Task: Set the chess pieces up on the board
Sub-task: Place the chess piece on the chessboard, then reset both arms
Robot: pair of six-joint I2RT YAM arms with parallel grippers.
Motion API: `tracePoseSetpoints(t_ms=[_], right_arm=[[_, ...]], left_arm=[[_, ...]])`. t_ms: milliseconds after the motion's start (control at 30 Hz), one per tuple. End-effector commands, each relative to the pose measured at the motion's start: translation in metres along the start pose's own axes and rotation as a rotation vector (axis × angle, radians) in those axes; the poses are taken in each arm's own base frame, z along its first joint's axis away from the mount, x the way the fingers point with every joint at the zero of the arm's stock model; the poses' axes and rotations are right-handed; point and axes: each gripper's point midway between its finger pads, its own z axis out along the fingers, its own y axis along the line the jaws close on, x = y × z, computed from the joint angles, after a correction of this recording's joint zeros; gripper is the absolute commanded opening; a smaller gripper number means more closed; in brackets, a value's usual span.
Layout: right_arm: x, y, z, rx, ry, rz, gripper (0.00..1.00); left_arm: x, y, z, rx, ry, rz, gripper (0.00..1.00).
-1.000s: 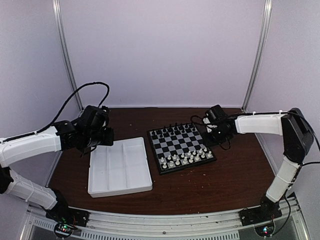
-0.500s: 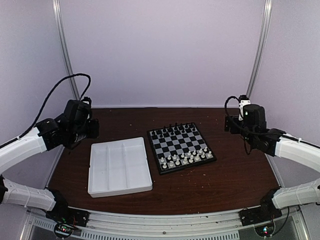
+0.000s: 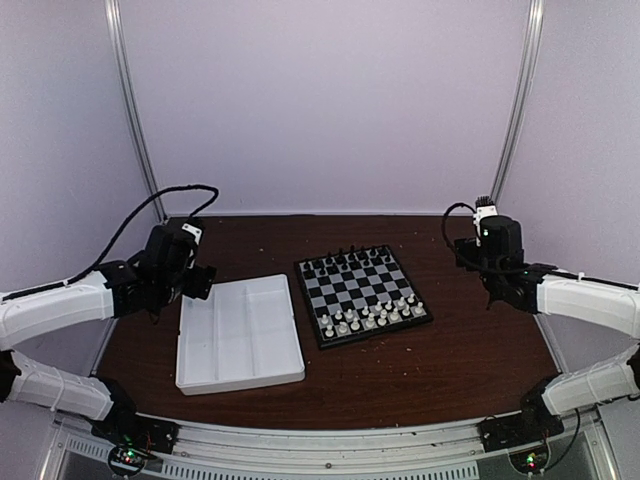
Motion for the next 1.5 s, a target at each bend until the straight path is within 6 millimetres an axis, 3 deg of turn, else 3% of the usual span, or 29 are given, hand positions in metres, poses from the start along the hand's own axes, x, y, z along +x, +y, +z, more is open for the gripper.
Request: tracePoseSetpoints(t_ms=[0,100,200,233,333,400,433,600,700,833,900,1000,1067,1167,1467], right_arm=[[0.011,-0.032,0.014,0.053,-0.007,0.006,1.00],[0.021,-0.030,0.021,-0.076,-0.121,0.051,0.98],[0.037,-0.047,0.031,-0.040,-0.224,0.088,0.93],[0.044,-0.056,0.036,0.003,-0.213,0.123,0.94],[0.064,-0.058,0.054,-0.028,-0.119,0.164,0.94],[0.090,-0.056,0.069,-0.017,-0.107,0.196,0.93],[0.089,-0.058,0.073,-0.001,-0.160,0.203,0.94],[0.090,-0.041,0.083,-0.079,-0.081,0.146,1.00],[0.086,-0.026,0.080,-0.166,-0.103,0.109,1.00],[0.086,-0.028,0.080,-0.159,-0.099,0.115,1.00],[0.089,-0.029,0.080,-0.152,-0.087,0.111,1.00],[0.088,-0.029,0.081,-0.154,-0.088,0.115,1.00],[0.087,-0.028,0.081,-0.154,-0.092,0.115,1.00],[0.088,-0.028,0.081,-0.154,-0.088,0.116,1.00],[0.088,-0.029,0.081,-0.150,-0.087,0.117,1.00]], left_arm=[[-0.002,0.023,0.021,-0.107,-0.054,0.031,0.98],[0.019,0.043,0.037,-0.139,-0.030,-0.075,0.98],[0.035,0.061,0.053,-0.151,-0.032,-0.131,0.98],[0.039,0.063,0.056,-0.161,-0.044,-0.116,0.98],[0.048,0.070,0.063,-0.203,-0.096,-0.052,0.98],[0.055,0.078,0.068,-0.227,-0.103,-0.071,0.98],[0.060,0.082,0.072,-0.225,-0.098,-0.094,0.98],[0.084,0.086,0.089,-0.199,-0.116,-0.095,0.98],[0.079,0.086,0.098,-0.156,-0.141,-0.096,0.98],[0.078,0.081,0.111,-0.098,-0.093,-0.093,0.96],[0.073,0.077,0.107,-0.069,-0.138,-0.133,0.94],[0.065,0.049,0.094,0.086,-0.257,-0.092,0.95],[0.071,0.062,0.103,0.001,-0.243,-0.145,0.96],[0.084,0.064,0.118,0.015,-0.208,-0.184,0.97],[0.084,0.065,0.121,0.019,-0.205,-0.192,0.97]])
